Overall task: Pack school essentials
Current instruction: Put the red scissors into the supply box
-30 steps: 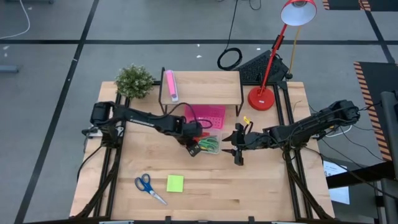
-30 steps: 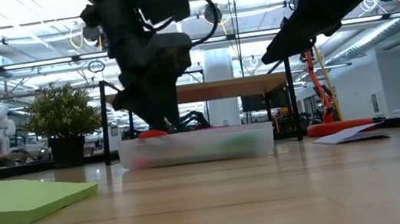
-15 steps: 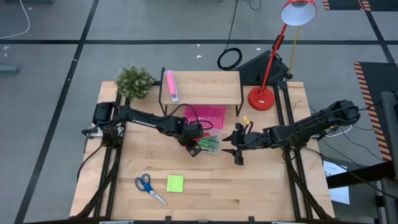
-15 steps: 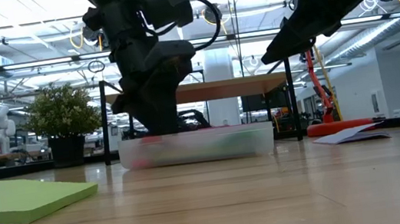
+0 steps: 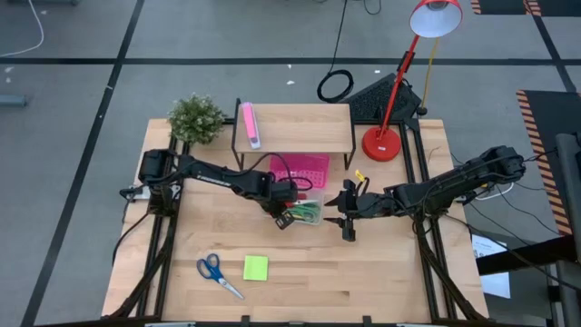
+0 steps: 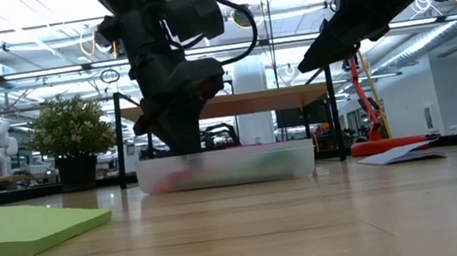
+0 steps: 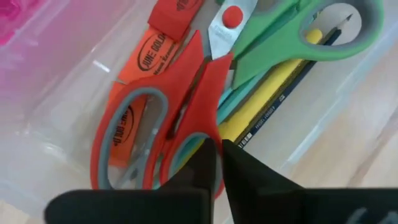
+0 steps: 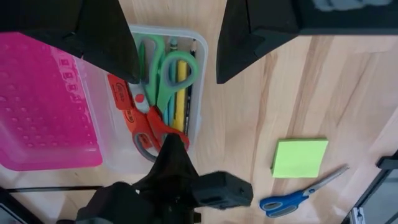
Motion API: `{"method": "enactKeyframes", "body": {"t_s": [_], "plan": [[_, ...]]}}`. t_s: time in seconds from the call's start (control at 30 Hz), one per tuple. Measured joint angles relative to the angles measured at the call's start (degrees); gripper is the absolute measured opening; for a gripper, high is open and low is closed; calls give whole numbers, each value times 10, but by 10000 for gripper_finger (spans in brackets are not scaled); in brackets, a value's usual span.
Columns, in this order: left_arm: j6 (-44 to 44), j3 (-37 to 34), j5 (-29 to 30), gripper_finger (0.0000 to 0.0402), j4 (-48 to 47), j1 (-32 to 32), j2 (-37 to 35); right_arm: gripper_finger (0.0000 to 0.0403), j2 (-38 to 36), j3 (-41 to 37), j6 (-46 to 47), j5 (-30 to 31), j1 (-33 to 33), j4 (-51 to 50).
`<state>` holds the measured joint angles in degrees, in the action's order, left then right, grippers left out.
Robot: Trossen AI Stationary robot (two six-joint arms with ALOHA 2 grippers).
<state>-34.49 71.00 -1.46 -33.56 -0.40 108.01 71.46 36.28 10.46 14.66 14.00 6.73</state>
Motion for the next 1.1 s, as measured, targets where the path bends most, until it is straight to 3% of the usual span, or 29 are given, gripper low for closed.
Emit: {"method": "enactKeyframes", "body": {"t_s": [0.17,0.67,0.83,1.1], "plan": [[26,2,18,4,-8,-2,-1,203,0,0,-2,0,0,-1],[55,9,75,10,-46,28,-11,203,0,0,0,1,0,0],[55,9,43,5,-72,30,-21,203,0,-23,18,2,0,30],[87,8,42,7,-64,6,-20,203,0,-45,24,2,0,66]]}}
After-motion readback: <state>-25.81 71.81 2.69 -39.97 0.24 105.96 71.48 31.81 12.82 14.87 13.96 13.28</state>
